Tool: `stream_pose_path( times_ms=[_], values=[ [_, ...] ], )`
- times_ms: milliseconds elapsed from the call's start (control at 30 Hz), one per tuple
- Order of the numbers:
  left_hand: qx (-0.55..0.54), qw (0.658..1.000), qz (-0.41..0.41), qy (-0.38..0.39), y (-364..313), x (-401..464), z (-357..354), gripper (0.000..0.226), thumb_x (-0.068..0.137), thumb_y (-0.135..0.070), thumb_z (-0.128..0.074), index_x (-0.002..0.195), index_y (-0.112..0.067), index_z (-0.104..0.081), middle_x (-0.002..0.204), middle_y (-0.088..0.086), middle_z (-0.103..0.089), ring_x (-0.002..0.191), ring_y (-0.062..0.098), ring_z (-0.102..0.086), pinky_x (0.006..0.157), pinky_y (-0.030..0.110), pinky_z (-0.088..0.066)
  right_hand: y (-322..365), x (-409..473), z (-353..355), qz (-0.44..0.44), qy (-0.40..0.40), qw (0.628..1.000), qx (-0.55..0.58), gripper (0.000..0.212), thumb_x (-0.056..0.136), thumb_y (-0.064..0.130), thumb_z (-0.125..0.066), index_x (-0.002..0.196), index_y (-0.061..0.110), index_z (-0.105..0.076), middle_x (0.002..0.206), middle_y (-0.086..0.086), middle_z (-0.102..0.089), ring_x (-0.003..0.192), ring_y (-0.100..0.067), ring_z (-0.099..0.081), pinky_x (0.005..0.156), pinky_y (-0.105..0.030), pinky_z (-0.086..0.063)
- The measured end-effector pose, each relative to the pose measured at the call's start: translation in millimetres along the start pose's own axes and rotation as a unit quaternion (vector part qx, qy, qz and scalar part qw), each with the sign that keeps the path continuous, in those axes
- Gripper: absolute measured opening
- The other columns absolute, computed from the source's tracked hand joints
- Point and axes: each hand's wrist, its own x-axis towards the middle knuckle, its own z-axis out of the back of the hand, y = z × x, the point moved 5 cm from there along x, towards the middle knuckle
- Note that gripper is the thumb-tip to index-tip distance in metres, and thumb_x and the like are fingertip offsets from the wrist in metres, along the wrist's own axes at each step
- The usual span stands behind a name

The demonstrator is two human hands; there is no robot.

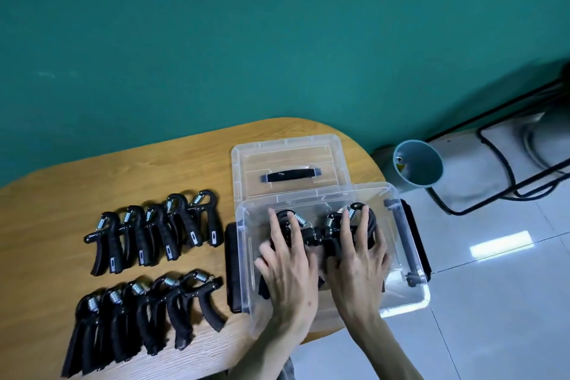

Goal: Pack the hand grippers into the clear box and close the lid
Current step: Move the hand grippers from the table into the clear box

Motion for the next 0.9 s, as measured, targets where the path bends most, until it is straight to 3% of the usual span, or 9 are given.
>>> stream_pose_path(
  times_ms=[167, 300, 433, 500, 633, 733, 900],
  values=[
    [0.005, 0.999, 0.049, 0.014, 7, 2, -28, 0.08, 0.082, -0.02, -0.073, 0.153, -0.014, -0.037, 0.165, 0.018, -0.015, 0.094, 0.03, -0.041, 0.073, 0.042, -0.032, -8, 13, -21, 0.025, 0.054, 0.998, -0.007, 0.068, 0.091, 0.036, -0.048, 0.155, 0.022, -0.032, 0.167, -0.012, -0.018, 0.134, -0.045, -0.034, 0.088, -0.06, -0.044],
    [0.018, 0.996, 0.088, 0.02, 10, 10, -42, 0.079, 0.08, -0.02, -0.073, 0.151, -0.013, -0.039, 0.165, 0.019, -0.016, 0.093, 0.031, -0.039, 0.072, 0.042, -0.032, -12, 24, -39, 0.035, 0.069, 0.997, 0.002, 0.08, 0.089, 0.038, -0.067, 0.157, 0.022, -0.028, 0.167, -0.013, -0.015, 0.136, -0.045, -0.032, 0.092, -0.061, -0.041],
    [0.05, 0.992, 0.1, 0.051, 14, 21, -60, 0.082, 0.074, -0.019, -0.08, 0.147, -0.011, -0.045, 0.162, 0.022, -0.023, 0.089, 0.032, -0.041, 0.071, 0.043, -0.033, -15, 31, -52, 0.044, 0.095, 0.995, -0.006, 0.088, 0.083, 0.041, -0.073, 0.156, 0.018, -0.031, 0.166, -0.015, -0.018, 0.136, -0.047, -0.034, 0.094, -0.064, -0.04],
    [0.065, 0.992, 0.094, 0.061, 17, 26, -69, 0.083, 0.072, -0.019, -0.082, 0.146, -0.011, -0.046, 0.16, 0.023, -0.026, 0.087, 0.033, -0.043, 0.069, 0.043, -0.035, -19, 33, -60, 0.04, 0.11, 0.993, -0.005, 0.092, 0.078, 0.038, -0.078, 0.155, 0.016, -0.033, 0.165, -0.017, -0.02, 0.134, -0.049, -0.037, 0.092, -0.064, -0.041],
    [0.082, 0.991, 0.083, 0.065, 22, 34, -84, 0.085, 0.072, -0.014, -0.082, 0.148, -0.012, -0.043, 0.16, 0.026, -0.023, 0.085, 0.032, -0.042, 0.068, 0.043, -0.035, -20, 36, -77, 0.043, 0.139, 0.989, -0.001, 0.096, 0.083, 0.028, -0.077, 0.159, 0.019, -0.02, 0.168, -0.015, -0.007, 0.133, -0.049, -0.035, 0.089, -0.062, -0.043],
    [0.097, 0.989, 0.077, 0.075, 20, 37, -94, 0.088, 0.073, -0.011, -0.081, 0.15, -0.013, -0.039, 0.161, 0.03, -0.014, 0.085, 0.031, -0.041, 0.068, 0.043, -0.035, -20, 38, -81, 0.06, 0.138, 0.989, -0.003, 0.089, 0.085, 0.026, -0.076, 0.158, 0.018, -0.025, 0.168, -0.015, -0.01, 0.131, -0.048, -0.035, 0.085, -0.062, -0.045],
    [0.112, 0.987, 0.076, 0.083, 28, 36, -100, 0.083, 0.076, -0.019, -0.079, 0.15, -0.014, -0.04, 0.162, 0.028, -0.012, 0.088, 0.033, -0.044, 0.069, 0.045, -0.037, -32, 40, -88, 0.037, 0.153, 0.988, -0.011, 0.101, 0.072, 0.014, -0.082, 0.157, 0.02, -0.026, 0.168, -0.014, -0.01, 0.129, -0.045, -0.035, 0.085, -0.058, -0.044]
  ],
)
